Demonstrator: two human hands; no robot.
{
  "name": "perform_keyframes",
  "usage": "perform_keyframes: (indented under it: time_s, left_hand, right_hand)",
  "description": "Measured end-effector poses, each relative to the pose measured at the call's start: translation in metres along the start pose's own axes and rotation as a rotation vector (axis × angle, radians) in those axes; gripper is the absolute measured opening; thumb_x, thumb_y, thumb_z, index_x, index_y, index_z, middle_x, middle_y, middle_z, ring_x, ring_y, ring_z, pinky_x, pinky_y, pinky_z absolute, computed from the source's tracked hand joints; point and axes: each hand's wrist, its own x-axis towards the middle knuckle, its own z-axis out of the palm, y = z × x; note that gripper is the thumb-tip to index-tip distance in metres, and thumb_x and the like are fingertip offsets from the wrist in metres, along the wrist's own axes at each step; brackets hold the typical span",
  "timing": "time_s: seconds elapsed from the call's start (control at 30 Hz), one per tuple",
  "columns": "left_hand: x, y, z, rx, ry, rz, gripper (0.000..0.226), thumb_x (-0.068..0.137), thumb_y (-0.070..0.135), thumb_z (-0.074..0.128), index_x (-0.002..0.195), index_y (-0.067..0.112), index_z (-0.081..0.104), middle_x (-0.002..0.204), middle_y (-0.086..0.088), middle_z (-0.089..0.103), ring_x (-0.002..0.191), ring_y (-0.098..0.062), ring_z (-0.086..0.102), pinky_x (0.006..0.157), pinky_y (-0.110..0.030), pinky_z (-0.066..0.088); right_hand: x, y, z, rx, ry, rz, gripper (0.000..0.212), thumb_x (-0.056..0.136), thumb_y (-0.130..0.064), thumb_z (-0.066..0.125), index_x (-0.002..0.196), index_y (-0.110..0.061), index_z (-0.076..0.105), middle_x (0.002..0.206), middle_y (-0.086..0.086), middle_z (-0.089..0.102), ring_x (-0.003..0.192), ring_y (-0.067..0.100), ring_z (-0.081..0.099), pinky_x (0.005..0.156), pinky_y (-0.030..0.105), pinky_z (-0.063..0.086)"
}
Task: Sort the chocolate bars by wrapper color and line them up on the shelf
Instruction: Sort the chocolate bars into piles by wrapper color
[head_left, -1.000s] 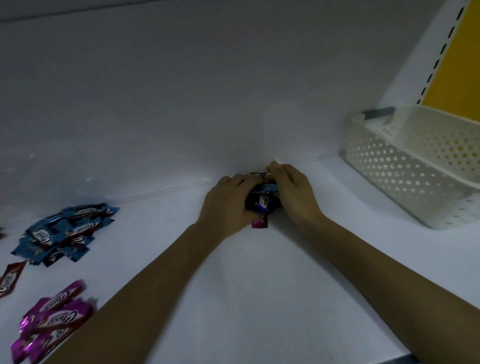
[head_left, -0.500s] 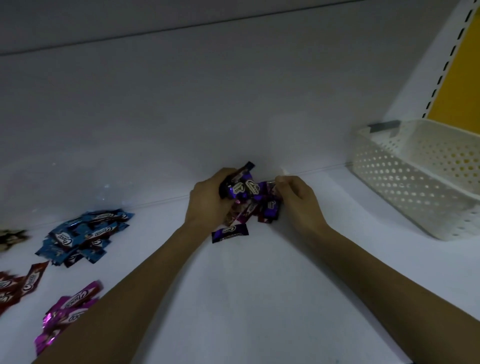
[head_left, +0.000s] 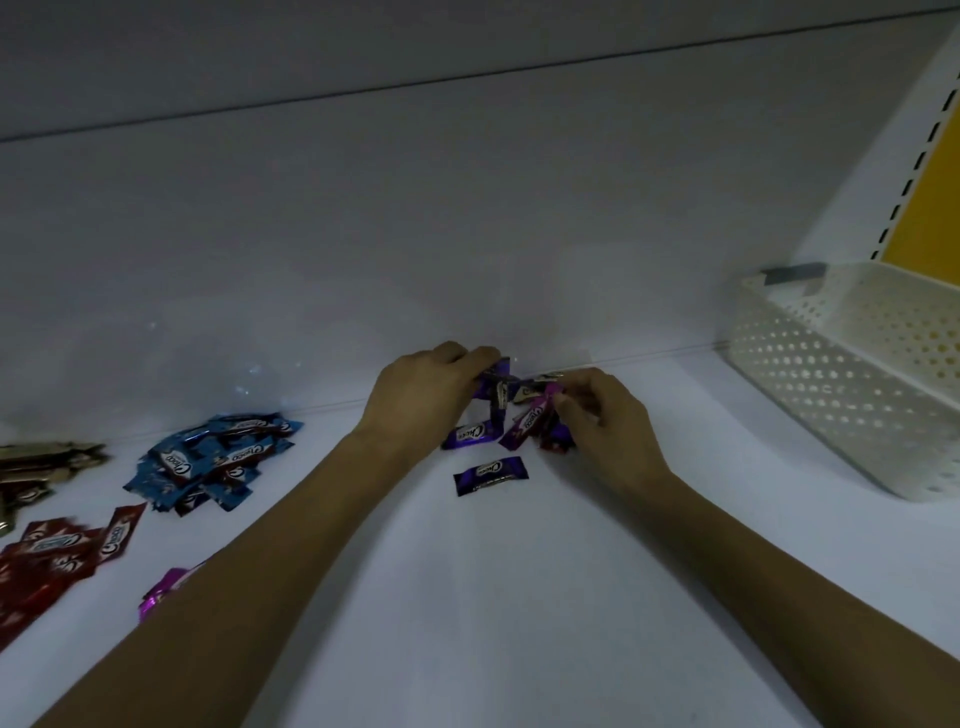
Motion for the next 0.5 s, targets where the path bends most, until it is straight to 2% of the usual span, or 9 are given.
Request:
perform_keyframes:
  time_s: [0.1,0.17,0.23,0.3,0.37,0.43,0.5]
  left_hand:
    - [0.001,0.006,-0.007,-0.112,0.069,-0.148,0.033,0.091,0.024,0.048,0.116,0.016,0.067,0.080,-0.008,0.069,0.062,-0.024,0.065,0.054,-0.034,0.055]
    - [0.000,0.007,-0.010,-0.172,0.078,-0.259,0.029,0.092,0.018,0.058,0.120,0.018,0.065,0.088,-0.006,0.072,0.072,-0.022,0.067,0.064,-0.032,0.055]
    - [-0.001,0.008,-0.013,-0.206,0.081,-0.310,0.032,0.091,0.016,0.063,0.123,0.019,0.063,0.097,-0.005,0.072,0.081,-0.019,0.068,0.070,-0.026,0.052]
    - [-0.002,0.011,-0.015,-0.258,0.085,-0.324,0.035,0.090,0.015,0.064,0.125,0.018,0.062,0.104,-0.003,0.072,0.087,-0.016,0.067,0.074,-0.021,0.049]
    - [-0.003,0.015,-0.017,-0.336,0.100,-0.340,0.035,0.089,0.014,0.065,0.125,0.016,0.062,0.107,-0.001,0.071,0.091,-0.014,0.067,0.077,-0.018,0.049]
    - [-0.005,0.017,-0.017,-0.423,0.117,-0.363,0.035,0.088,0.014,0.067,0.123,0.015,0.062,0.105,0.001,0.071,0.090,-0.012,0.067,0.078,-0.017,0.051]
    - [-0.006,0.018,-0.018,-0.491,0.132,-0.416,0.035,0.087,0.014,0.069,0.122,0.016,0.063,0.102,0.006,0.069,0.088,-0.010,0.066,0.077,-0.014,0.052]
  right_hand:
    - [-0.004,-0.002,0.001,-0.132,-0.022,-0.098,0.015,0.095,-0.018,0.054,0.105,-0.014,0.064,0.094,-0.007,0.059,0.081,-0.002,0.055,0.070,0.001,0.037]
    - [-0.004,-0.004,0.003,-0.186,-0.046,-0.136,0.021,0.095,-0.024,0.054,0.113,-0.018,0.064,0.104,-0.009,0.061,0.093,-0.007,0.054,0.076,0.001,0.034]
    - [-0.003,-0.010,0.006,-0.174,-0.083,-0.119,0.038,0.094,-0.034,0.055,0.130,-0.022,0.055,0.124,-0.007,0.057,0.113,0.003,0.051,0.090,0.011,0.036]
    - [0.001,-0.020,0.008,-0.081,-0.136,-0.085,0.057,0.089,-0.041,0.060,0.140,-0.023,0.042,0.135,-0.006,0.050,0.122,0.010,0.046,0.101,0.026,0.038]
    - [0.006,-0.030,0.012,-0.006,-0.174,-0.089,0.065,0.085,-0.039,0.065,0.142,-0.022,0.039,0.132,-0.008,0.049,0.121,0.007,0.045,0.099,0.024,0.039]
    - [0.012,-0.034,0.017,0.028,-0.158,-0.106,0.053,0.085,-0.032,0.069,0.132,-0.019,0.051,0.121,-0.009,0.055,0.114,0.005,0.050,0.090,0.016,0.041]
    - [0.019,-0.034,0.022,0.056,-0.111,-0.117,0.027,0.085,-0.020,0.069,0.112,-0.016,0.063,0.107,-0.006,0.065,0.102,0.011,0.059,0.087,0.022,0.048]
